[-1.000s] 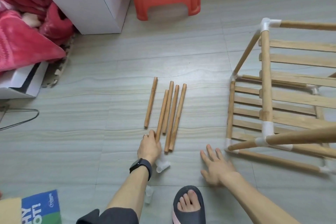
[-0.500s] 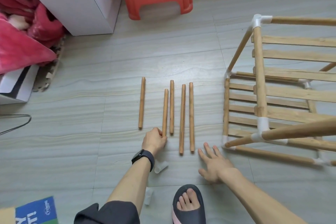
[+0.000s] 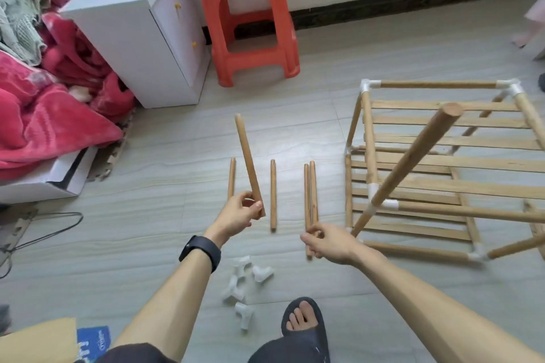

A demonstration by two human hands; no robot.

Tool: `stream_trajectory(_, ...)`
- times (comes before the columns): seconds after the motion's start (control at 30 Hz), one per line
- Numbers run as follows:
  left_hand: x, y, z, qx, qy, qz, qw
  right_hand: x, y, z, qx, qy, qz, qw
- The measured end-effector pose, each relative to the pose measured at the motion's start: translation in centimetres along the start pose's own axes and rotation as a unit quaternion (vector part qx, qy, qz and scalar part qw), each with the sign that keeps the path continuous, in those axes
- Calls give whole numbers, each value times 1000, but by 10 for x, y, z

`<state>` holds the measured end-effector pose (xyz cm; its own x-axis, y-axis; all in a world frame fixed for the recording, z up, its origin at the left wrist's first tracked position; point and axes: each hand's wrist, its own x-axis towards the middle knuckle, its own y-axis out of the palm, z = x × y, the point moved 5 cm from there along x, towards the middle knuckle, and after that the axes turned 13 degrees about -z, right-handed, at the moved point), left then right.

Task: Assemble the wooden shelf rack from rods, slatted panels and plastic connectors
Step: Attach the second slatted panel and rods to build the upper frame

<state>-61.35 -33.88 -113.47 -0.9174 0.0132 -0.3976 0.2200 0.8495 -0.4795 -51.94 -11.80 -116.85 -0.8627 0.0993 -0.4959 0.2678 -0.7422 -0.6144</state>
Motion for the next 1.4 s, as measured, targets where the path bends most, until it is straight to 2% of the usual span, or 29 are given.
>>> stream_trajectory(0.1,-26,-10,-64,11,123,-72,990,-35,-44,55,99,-66,-83,989)
stream_trajectory(0.17,-50,-16,-106,3,203,-109,973,-61,-76,88,116,-121,-126,978)
stream_trajectory(0.3,-113,-22,-179,44,398,-190,896,-124,-145,132,109,-219,-207,947)
stream_trajectory(0.37,-147,-21,-209,89,505,-244,823,-160,-180,142,120,-272,-275,914)
stream_trajectory(0.47,-195,-13,-248,190,654,-334,652,-213,-233,140,176,-356,-382,834)
stream_trajectory(0.5,-207,-8,-261,207,680,-340,616,-225,-250,132,209,-361,-405,813)
stream_trajectory(0.57,-223,11,-286,222,712,-314,587,-240,-282,104,272,-330,-441,789)
stream_trajectory(0.7,-250,84,-321,231,746,-193,594,-256,-331,18,325,-223,-533,749)
stream_trajectory(0.8,-254,150,-322,245,728,-95,633,-262,-352,-58,267,-116,-600,745)
stream_trajectory(0.9,-232,219,-299,313,650,-21,693,-266,-354,-126,196,-38,-615,763)
stream_trajectory(1.03,-188,284,-253,429,486,31,760,-266,-346,-182,174,-4,-623,762)
stream_trajectory(1.1,-167,301,-234,447,426,49,785,-260,-343,-196,188,-4,-622,760)
stream_trajectory(1.17,-150,310,-222,461,400,47,791,-250,-343,-206,203,-1,-617,761)
stream_trajectory(1.4,-122,314,-209,438,394,-18,808,-221,-344,-214,189,-7,-600,777)
